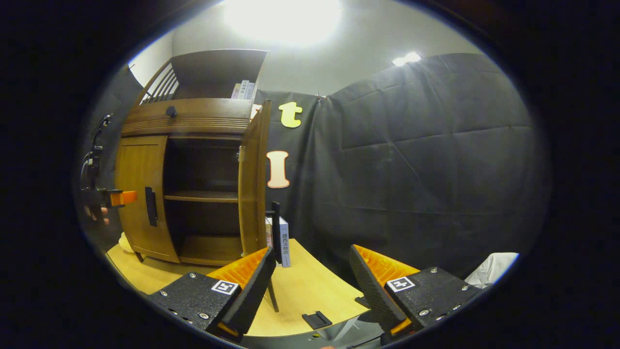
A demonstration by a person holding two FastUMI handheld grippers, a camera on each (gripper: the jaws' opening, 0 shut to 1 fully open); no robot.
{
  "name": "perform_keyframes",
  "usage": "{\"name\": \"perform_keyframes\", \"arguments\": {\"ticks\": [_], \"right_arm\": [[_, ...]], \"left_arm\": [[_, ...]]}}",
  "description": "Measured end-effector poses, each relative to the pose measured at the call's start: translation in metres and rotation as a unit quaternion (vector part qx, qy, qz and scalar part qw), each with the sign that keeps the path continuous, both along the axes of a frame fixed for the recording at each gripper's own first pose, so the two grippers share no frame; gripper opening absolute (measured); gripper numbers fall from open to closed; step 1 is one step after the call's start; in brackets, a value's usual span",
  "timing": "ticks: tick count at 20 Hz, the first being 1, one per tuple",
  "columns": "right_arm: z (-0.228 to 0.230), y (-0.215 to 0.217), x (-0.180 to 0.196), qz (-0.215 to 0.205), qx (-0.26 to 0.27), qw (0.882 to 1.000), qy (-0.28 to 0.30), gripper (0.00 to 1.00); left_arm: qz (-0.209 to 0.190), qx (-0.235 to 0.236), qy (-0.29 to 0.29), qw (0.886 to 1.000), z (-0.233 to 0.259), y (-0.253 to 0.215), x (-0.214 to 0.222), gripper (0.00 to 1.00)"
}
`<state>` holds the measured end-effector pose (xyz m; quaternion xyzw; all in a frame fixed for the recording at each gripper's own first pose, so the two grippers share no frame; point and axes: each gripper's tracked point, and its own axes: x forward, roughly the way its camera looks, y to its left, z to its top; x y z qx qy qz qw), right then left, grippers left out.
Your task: Open the right door of the double-door shoe cabinet with the right hand, and open the left door with the left hand.
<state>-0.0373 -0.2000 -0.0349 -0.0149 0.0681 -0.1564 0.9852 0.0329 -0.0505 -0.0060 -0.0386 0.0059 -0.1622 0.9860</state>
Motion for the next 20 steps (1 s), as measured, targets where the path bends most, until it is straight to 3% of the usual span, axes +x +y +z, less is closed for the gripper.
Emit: {"name": "perform_keyframes", "arguments": {"ticks": [1, 2, 7, 8, 9, 10, 13, 14, 17, 18, 20], "right_arm": [[-0.001, 0.004, -0.002, 0.001, -0.001, 1.000, -0.001, 0.92], [-0.004, 0.007, -0.003, 0.002, 0.000, 1.000, 0.000, 0.95], [-0.025, 0.019, -0.003, 0.013, 0.015, 1.000, 0.024, 0.95], [-0.028, 0.019, -0.002, 0.013, 0.016, 0.999, 0.028, 0.92], [-0.032, 0.020, -0.001, 0.013, 0.020, 0.999, 0.032, 0.92], [-0.036, 0.021, -0.001, 0.014, 0.025, 0.999, 0.037, 0.92], [-0.041, 0.025, 0.001, 0.014, 0.033, 0.998, 0.043, 0.95], [-0.042, 0.026, 0.002, 0.015, 0.032, 0.998, 0.045, 0.96], [-0.045, 0.034, 0.009, 0.026, 0.028, 0.998, 0.054, 0.92], [-0.044, 0.036, 0.010, 0.029, 0.028, 0.998, 0.053, 0.95], [-0.043, 0.040, 0.013, 0.036, 0.025, 0.998, 0.052, 0.95]], "left_arm": [[0.004, 0.000, -0.002, 1.000, -0.002, 0.002, 0.002, 0.95], [0.006, 0.001, 0.003, 1.000, -0.005, 0.001, 0.007, 0.95], [0.009, -0.016, 0.036, 0.999, -0.021, -0.004, 0.023, 0.95], [0.008, -0.018, 0.039, 0.999, -0.023, -0.006, 0.026, 0.84], [0.007, -0.019, 0.040, 0.999, -0.025, -0.006, 0.028, 0.84], [0.006, -0.016, 0.041, 0.999, -0.026, -0.007, 0.030, 0.95], [0.008, 0.001, 0.047, 0.999, -0.033, -0.012, 0.033, 0.94], [0.007, 0.007, 0.052, 0.999, -0.034, -0.014, 0.031, 0.84], [0.013, 0.014, 0.055, 0.998, -0.022, -0.013, 0.026, 0.79], [0.011, 0.013, 0.054, 0.998, -0.023, -0.018, 0.027, 0.79], [-0.004, 0.013, 0.045, 0.999, -0.027, -0.028, 0.033, 0.66]]}}
